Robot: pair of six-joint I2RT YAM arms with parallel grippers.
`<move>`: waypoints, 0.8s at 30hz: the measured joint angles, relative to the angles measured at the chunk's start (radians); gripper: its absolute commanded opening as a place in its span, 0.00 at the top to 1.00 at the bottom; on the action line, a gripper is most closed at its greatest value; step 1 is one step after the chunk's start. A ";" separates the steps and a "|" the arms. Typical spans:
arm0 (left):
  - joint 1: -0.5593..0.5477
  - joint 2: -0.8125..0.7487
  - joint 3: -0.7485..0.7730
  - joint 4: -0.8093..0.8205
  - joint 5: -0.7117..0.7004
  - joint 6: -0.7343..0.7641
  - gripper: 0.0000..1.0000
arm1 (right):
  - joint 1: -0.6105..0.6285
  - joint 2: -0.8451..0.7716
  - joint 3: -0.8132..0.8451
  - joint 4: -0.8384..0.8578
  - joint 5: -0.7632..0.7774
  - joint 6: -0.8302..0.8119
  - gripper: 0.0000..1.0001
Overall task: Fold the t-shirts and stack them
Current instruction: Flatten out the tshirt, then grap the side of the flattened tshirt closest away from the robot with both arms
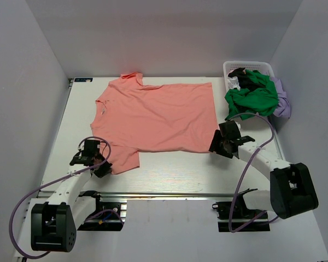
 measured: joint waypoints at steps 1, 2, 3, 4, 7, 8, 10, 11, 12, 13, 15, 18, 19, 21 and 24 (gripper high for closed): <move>0.000 -0.001 0.002 -0.007 0.003 0.003 1.00 | -0.002 0.005 -0.006 0.017 0.000 0.008 0.37; 0.000 -0.001 0.003 -0.014 0.010 0.007 1.00 | -0.005 0.015 -0.007 0.033 0.000 0.014 0.39; 0.000 -0.001 0.003 -0.019 0.014 0.010 1.00 | -0.007 0.029 -0.007 0.055 -0.001 0.021 0.41; 0.000 -0.001 0.004 -0.023 0.017 0.011 1.00 | -0.008 0.043 -0.007 0.075 -0.002 0.029 0.41; 0.000 -0.007 0.010 -0.043 0.029 0.012 1.00 | -0.013 0.074 -0.017 0.122 0.000 0.043 0.47; 0.000 -0.013 0.011 -0.047 0.033 0.012 1.00 | -0.014 0.077 -0.024 0.132 0.003 0.048 0.50; 0.000 -0.031 0.013 -0.059 0.040 0.011 1.00 | -0.014 0.080 -0.035 0.154 0.015 0.056 0.59; 0.000 -0.040 0.015 -0.067 0.042 0.010 1.00 | -0.015 0.082 -0.040 0.167 0.020 0.059 0.63; 0.000 -0.048 0.017 -0.074 0.044 0.010 1.00 | -0.016 0.082 -0.047 0.180 0.024 0.062 0.71; 0.000 -0.053 0.019 -0.077 0.045 0.009 1.00 | -0.018 0.082 -0.052 0.190 0.027 0.066 0.76; 0.000 -0.064 0.030 -0.101 0.050 0.006 1.00 | -0.019 0.078 -0.061 0.204 0.031 0.070 1.00; 0.000 -0.077 0.055 -0.140 0.070 -0.006 1.00 | -0.019 0.065 -0.071 0.200 0.037 0.071 1.00; 0.000 -0.080 0.067 -0.158 0.077 -0.012 1.00 | -0.019 0.052 -0.072 0.181 0.038 0.068 1.00; 0.000 -0.098 0.090 -0.198 0.089 -0.021 1.00 | -0.018 0.013 -0.072 0.124 0.035 0.056 1.00; 0.000 -0.144 0.132 -0.281 0.099 -0.028 1.00 | -0.018 -0.077 -0.072 0.018 -0.002 0.032 1.00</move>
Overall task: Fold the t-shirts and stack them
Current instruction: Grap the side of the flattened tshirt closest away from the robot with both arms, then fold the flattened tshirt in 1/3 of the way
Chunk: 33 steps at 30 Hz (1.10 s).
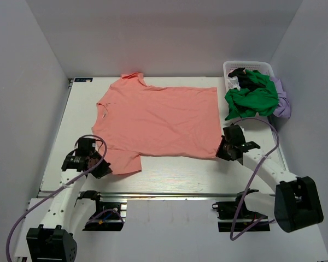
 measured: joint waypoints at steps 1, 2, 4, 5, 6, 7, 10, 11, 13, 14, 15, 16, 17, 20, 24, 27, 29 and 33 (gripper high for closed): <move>0.000 -0.013 0.014 -0.026 0.002 -0.002 1.00 | 0.000 -0.030 0.000 -0.030 -0.024 -0.006 1.00; 0.000 -0.029 0.031 -0.056 0.004 -0.003 1.00 | 0.000 -0.060 0.000 -0.060 -0.048 -0.011 1.00; 0.000 -0.049 0.059 -0.092 0.016 -0.001 1.00 | 0.000 -0.085 0.000 -0.096 -0.093 -0.024 1.00; 0.000 -0.052 0.071 -0.103 0.025 0.003 1.00 | 0.000 -0.090 0.000 -0.111 -0.115 -0.031 1.00; 0.000 -0.052 0.082 -0.107 0.033 0.008 1.00 | 0.000 -0.090 0.000 -0.124 -0.135 -0.038 1.00; 0.000 -0.048 0.093 -0.107 0.045 0.014 1.00 | 0.000 -0.085 0.001 -0.137 -0.149 -0.050 1.00; 0.000 0.007 0.123 -0.083 0.083 0.042 1.00 | 0.001 -0.040 0.029 -0.172 -0.174 -0.082 1.00; 0.000 0.037 0.130 -0.060 0.097 0.052 1.00 | 0.001 -0.018 0.048 -0.179 -0.180 -0.092 1.00; 0.000 0.109 0.146 0.013 0.127 0.067 1.00 | 0.001 0.038 0.105 -0.192 -0.188 -0.114 1.00; 0.000 0.134 0.151 0.042 0.135 0.071 1.00 | 0.001 0.066 0.136 -0.193 -0.190 -0.122 1.00; 0.000 0.165 0.161 0.075 0.146 0.076 1.00 | 0.001 0.093 0.166 -0.195 -0.192 -0.131 1.00; 0.000 0.191 0.171 0.108 0.155 0.078 1.00 | 0.001 0.122 0.199 -0.197 -0.194 -0.138 1.00; 0.000 0.220 0.185 0.153 0.161 0.081 1.00 | 0.001 0.150 0.234 -0.198 -0.193 -0.145 1.00; 0.005 0.306 0.242 0.270 0.184 0.088 1.00 | 0.000 0.223 0.330 -0.200 -0.188 -0.164 1.00; 0.008 0.466 0.372 0.392 0.208 0.110 1.00 | -0.001 0.302 0.441 -0.212 -0.169 -0.176 1.00; 0.008 0.584 0.465 0.478 0.219 0.125 1.00 | -0.006 0.355 0.515 -0.232 -0.162 -0.181 1.00; 0.008 0.638 0.510 0.520 0.221 0.130 1.00 | -0.012 0.394 0.568 -0.246 -0.159 -0.183 1.00; 0.010 0.722 0.587 0.578 0.220 0.145 1.00 | -0.026 0.450 0.644 -0.265 -0.155 -0.185 1.00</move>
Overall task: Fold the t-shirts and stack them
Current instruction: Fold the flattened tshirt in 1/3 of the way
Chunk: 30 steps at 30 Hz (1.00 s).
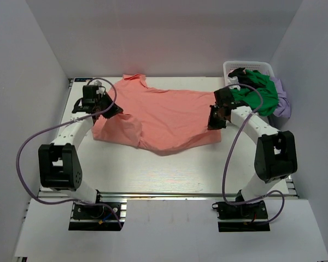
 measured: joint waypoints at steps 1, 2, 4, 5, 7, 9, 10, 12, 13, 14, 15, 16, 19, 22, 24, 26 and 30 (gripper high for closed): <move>0.001 0.021 0.026 0.007 -0.002 0.009 1.00 | -0.005 0.012 0.018 -0.004 0.001 -0.002 1.00; 0.002 0.045 0.057 0.010 -0.003 0.019 1.00 | -0.008 0.021 0.034 -0.008 0.001 -0.003 1.00; 0.005 0.089 0.117 0.028 -0.010 0.039 1.00 | -0.018 0.043 0.071 -0.019 0.008 -0.006 1.00; 0.006 0.105 0.138 0.036 -0.013 0.048 1.00 | -0.021 0.053 0.087 -0.020 0.010 -0.007 1.00; 0.006 0.134 0.177 0.053 -0.017 0.068 1.00 | -0.029 0.071 0.117 -0.026 0.017 -0.011 1.00; 0.006 0.159 0.204 0.063 -0.023 0.083 1.00 | -0.037 0.092 0.156 -0.035 0.021 -0.017 1.00; 0.008 0.171 0.219 0.067 -0.026 0.090 1.00 | -0.042 0.103 0.172 -0.037 0.022 -0.019 1.00; 0.011 0.201 0.248 0.076 -0.032 0.105 1.00 | -0.051 0.130 0.209 -0.045 0.026 -0.021 1.00; 0.012 0.217 0.261 0.079 -0.034 0.111 1.00 | -0.055 0.144 0.226 -0.048 0.029 -0.021 1.00; 0.014 0.237 0.278 0.080 -0.036 0.117 1.00 | -0.060 0.158 0.243 -0.054 0.034 -0.020 1.00; 0.016 0.263 0.301 0.084 -0.036 0.123 1.00 | -0.065 0.173 0.258 -0.058 0.040 -0.017 1.00; 0.018 0.283 0.317 0.089 -0.037 0.128 1.00 | -0.070 0.186 0.268 -0.060 0.044 -0.012 1.00; 0.025 0.346 0.359 0.096 -0.039 0.138 1.00 | -0.086 0.222 0.298 -0.074 0.055 0.006 1.00; 0.033 0.397 0.389 0.097 -0.045 0.142 1.00 | -0.100 0.272 0.352 -0.100 0.067 0.024 1.00; 0.039 0.433 0.416 0.094 -0.054 0.143 1.00 | -0.106 0.302 0.381 -0.105 0.071 0.030 1.00; 0.046 0.469 0.443 0.095 -0.059 0.145 1.00 | -0.111 0.321 0.391 -0.112 0.072 0.036 1.00; 0.053 0.544 0.512 0.100 -0.043 0.147 1.00 | -0.113 0.354 0.400 -0.126 0.075 0.054 0.93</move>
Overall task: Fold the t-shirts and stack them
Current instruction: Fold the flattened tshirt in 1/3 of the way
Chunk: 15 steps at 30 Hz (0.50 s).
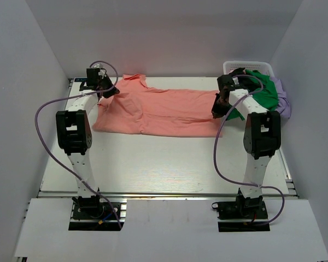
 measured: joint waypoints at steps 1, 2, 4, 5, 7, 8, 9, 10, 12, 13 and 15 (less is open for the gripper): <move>0.004 0.027 0.032 -0.003 0.004 0.000 0.89 | 0.000 0.012 0.008 -0.002 0.001 0.005 0.87; 0.005 0.060 0.071 -0.008 0.008 0.002 0.75 | 0.000 0.020 0.016 -0.003 0.000 0.010 0.82; 0.006 0.111 0.125 -0.013 0.013 0.003 0.38 | -0.001 0.035 0.034 -0.005 0.001 0.010 0.74; 0.006 0.129 0.143 -0.016 0.016 -0.001 0.33 | -0.002 0.042 0.046 -0.007 -0.001 0.005 0.74; 0.006 0.155 0.164 -0.026 0.019 -0.003 0.01 | -0.002 0.047 0.063 -0.002 -0.008 -0.002 0.47; 0.006 0.162 0.172 -0.032 0.018 -0.004 0.00 | -0.002 0.047 0.070 0.002 -0.015 -0.006 0.38; 0.006 0.167 0.177 -0.041 0.015 -0.010 0.00 | -0.002 0.047 0.079 0.005 -0.022 -0.020 0.30; 0.006 0.168 0.180 -0.048 0.008 -0.016 0.00 | -0.002 0.047 0.085 0.013 -0.032 -0.035 0.10; 0.006 0.166 0.181 -0.055 -0.001 -0.018 0.00 | -0.002 0.045 0.090 0.030 -0.050 -0.063 0.10; 0.006 0.163 0.181 -0.059 -0.006 -0.017 0.00 | 0.000 0.042 0.089 0.036 -0.063 -0.081 0.10; 0.006 0.143 0.165 -0.063 -0.016 -0.017 0.00 | 0.005 0.029 0.074 0.053 -0.092 -0.107 0.10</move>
